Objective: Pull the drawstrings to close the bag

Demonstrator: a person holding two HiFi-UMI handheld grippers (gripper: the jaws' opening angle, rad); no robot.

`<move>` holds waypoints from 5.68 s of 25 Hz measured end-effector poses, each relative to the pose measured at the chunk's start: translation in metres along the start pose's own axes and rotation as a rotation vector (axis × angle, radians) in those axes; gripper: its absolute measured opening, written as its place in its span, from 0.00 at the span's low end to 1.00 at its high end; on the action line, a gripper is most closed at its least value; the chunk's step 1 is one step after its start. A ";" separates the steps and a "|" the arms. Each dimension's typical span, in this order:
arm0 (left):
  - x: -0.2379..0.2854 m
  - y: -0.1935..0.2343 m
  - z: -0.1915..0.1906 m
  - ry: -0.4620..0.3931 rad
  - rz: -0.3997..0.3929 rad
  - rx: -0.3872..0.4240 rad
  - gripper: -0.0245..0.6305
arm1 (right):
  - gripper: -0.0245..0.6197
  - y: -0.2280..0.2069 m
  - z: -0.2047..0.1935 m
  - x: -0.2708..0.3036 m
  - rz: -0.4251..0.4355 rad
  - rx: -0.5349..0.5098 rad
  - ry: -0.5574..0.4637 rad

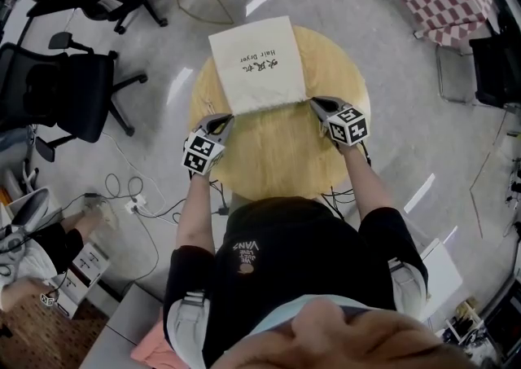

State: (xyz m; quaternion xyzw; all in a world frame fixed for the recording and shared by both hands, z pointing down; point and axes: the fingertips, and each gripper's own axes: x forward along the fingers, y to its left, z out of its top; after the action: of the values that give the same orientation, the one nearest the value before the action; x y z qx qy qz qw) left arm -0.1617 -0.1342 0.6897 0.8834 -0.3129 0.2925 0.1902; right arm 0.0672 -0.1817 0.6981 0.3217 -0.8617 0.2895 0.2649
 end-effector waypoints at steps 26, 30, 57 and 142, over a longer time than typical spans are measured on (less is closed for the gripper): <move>-0.047 -0.028 0.049 -0.135 0.126 -0.110 0.07 | 0.05 0.004 0.041 -0.050 -0.171 0.009 -0.135; -0.056 -0.029 0.055 -0.142 0.160 -0.119 0.07 | 0.05 0.008 0.048 -0.058 -0.178 0.008 -0.163; -0.092 -0.051 0.071 -0.187 0.318 -0.154 0.07 | 0.05 0.014 0.049 -0.105 -0.180 0.034 -0.239; -0.135 -0.044 0.040 -0.240 0.474 -0.313 0.06 | 0.04 -0.035 0.018 -0.165 -0.279 0.149 -0.279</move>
State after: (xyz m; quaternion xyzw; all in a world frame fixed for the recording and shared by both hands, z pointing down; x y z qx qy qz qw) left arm -0.2023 -0.0633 0.5669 0.7739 -0.5718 0.1706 0.2121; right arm 0.1947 -0.1492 0.5913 0.4937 -0.8132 0.2656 0.1562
